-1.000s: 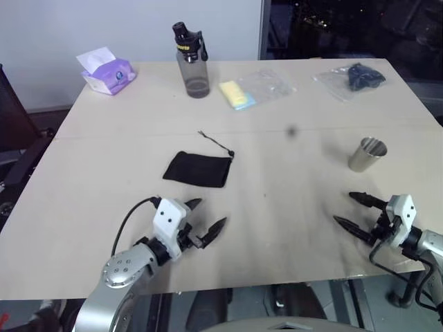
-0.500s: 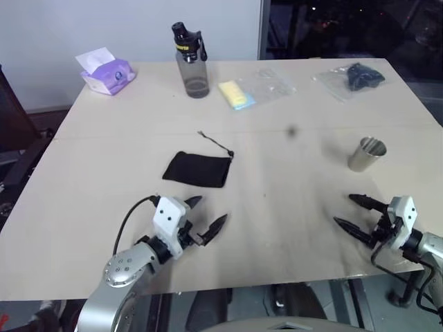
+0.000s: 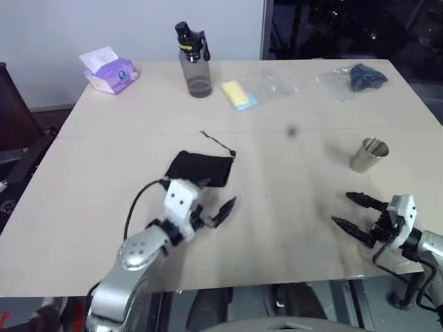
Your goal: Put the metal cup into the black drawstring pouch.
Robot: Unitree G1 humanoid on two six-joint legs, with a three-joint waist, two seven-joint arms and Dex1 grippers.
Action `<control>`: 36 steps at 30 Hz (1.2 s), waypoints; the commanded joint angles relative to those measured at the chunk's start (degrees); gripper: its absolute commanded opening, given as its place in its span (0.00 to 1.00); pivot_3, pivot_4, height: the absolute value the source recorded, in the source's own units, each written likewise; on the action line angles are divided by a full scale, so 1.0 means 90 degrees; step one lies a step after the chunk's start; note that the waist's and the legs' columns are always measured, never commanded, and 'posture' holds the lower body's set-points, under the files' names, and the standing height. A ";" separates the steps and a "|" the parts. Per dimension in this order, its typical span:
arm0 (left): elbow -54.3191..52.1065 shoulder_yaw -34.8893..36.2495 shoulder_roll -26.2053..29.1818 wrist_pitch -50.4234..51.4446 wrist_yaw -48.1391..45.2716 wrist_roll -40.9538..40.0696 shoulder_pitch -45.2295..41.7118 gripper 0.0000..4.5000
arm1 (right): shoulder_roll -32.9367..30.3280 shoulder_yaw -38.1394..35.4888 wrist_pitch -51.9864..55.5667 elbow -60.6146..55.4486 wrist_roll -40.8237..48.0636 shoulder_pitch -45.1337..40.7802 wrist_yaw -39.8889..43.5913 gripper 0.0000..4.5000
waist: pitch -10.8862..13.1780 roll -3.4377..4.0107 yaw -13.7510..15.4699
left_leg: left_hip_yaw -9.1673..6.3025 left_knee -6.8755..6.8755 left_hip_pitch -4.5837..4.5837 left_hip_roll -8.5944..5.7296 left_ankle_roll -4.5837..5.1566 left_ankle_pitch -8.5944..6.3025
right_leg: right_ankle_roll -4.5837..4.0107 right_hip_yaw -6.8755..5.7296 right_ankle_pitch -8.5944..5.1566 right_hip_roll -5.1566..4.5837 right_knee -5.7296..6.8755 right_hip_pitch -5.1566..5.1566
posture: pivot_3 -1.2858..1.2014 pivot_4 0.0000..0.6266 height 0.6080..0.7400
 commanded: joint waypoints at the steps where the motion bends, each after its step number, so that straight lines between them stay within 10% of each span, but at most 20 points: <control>1: 0.0002 -0.0192 -0.0240 0.0107 0.0414 0.0317 -0.0340 0.98 | -0.0133 0.0026 0.0411 -0.0564 0.0373 0.0236 0.0364 1.00 | 0.0000 -0.0001 -0.0012 | 0.0001 0.0000 -0.0002 0.0000 0.0000 0.0000 | 0.0000 0.0002 0.0000 0.0000 -0.0001 -0.0001 | 0.52 0.24 1.00; 36: 0.0934 -0.0020 -0.0315 0.1020 0.2067 0.2916 -0.0747 0.98 | 0.0698 0.0040 -0.2402 0.0662 -0.0675 -0.0356 0.0107 1.00 | 0.0001 -0.0002 -0.0021 | -0.0002 0.0000 0.0005 0.0001 0.0001 0.0000 | -0.0001 0.0001 0.0001 0.0005 0.0006 0.0000 | 0.52 0.24 1.00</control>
